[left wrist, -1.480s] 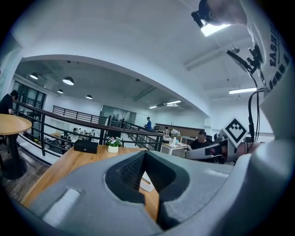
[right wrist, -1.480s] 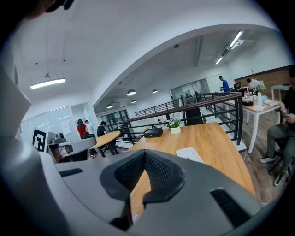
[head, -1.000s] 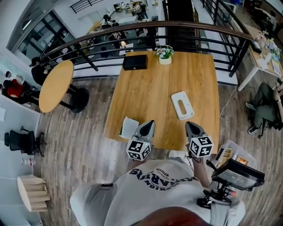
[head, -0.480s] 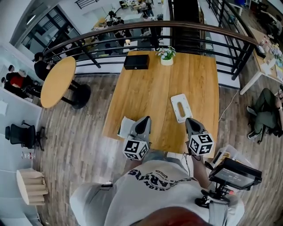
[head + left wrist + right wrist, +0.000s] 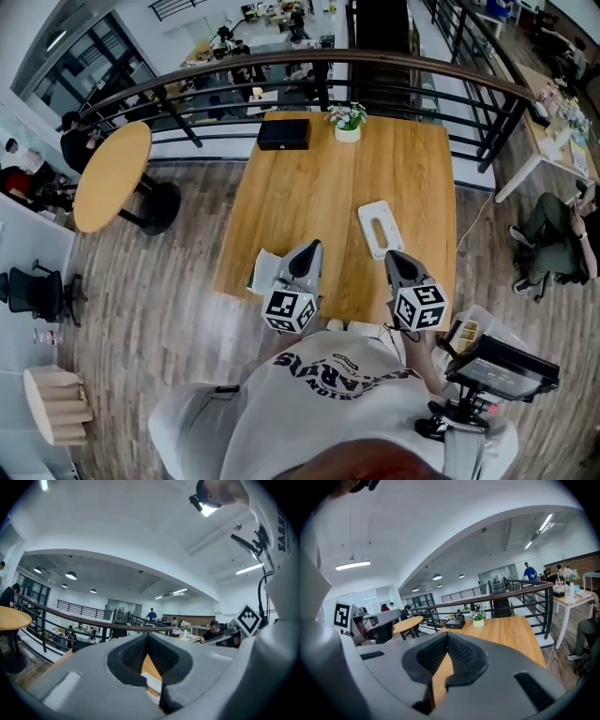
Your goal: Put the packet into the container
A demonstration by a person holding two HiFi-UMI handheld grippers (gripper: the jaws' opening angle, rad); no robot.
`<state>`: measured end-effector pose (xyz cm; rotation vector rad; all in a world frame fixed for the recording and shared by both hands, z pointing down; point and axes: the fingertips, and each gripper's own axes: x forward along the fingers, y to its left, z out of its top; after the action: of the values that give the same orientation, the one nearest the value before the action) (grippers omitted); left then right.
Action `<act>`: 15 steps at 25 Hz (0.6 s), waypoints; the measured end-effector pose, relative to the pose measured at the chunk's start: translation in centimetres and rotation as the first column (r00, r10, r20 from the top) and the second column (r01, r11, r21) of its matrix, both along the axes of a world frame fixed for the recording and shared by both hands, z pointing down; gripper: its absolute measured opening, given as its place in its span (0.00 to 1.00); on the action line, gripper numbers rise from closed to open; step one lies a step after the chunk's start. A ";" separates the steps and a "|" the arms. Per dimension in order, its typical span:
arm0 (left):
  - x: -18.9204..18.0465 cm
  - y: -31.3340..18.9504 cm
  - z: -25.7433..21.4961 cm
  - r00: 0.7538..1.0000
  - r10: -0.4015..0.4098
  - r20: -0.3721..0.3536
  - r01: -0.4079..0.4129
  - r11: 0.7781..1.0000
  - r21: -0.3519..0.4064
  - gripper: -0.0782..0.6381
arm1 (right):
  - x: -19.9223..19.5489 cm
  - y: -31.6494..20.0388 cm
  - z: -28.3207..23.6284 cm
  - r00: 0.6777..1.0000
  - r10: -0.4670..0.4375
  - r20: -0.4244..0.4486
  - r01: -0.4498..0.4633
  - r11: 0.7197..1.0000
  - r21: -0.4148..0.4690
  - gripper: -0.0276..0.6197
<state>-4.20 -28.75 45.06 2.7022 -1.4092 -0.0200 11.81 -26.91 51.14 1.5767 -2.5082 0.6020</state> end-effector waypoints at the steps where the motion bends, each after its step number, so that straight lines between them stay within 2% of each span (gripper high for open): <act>1: -0.1 0.0 -0.1 1.000 0.006 -0.006 -0.006 1.000 0.003 0.11 | -0.1 0.0 0.0 1.000 0.003 -0.008 -0.003 1.000 -0.001 0.05; 9: -1.7 -0.5 0.9 0.999 0.015 -0.037 -0.015 1.000 0.001 0.11 | -1.8 0.0 0.5 0.999 -0.004 -0.052 0.004 1.000 -0.009 0.06; 15: -2.1 -0.3 1.3 0.999 0.034 -0.028 -0.033 0.999 0.004 0.11 | -2.2 -0.1 0.5 0.998 0.014 -0.066 -0.014 1.000 0.007 0.05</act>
<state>-6.27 -29.07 46.33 2.7169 -1.3575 -0.0570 9.60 -27.04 51.64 1.5909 -2.4560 0.5340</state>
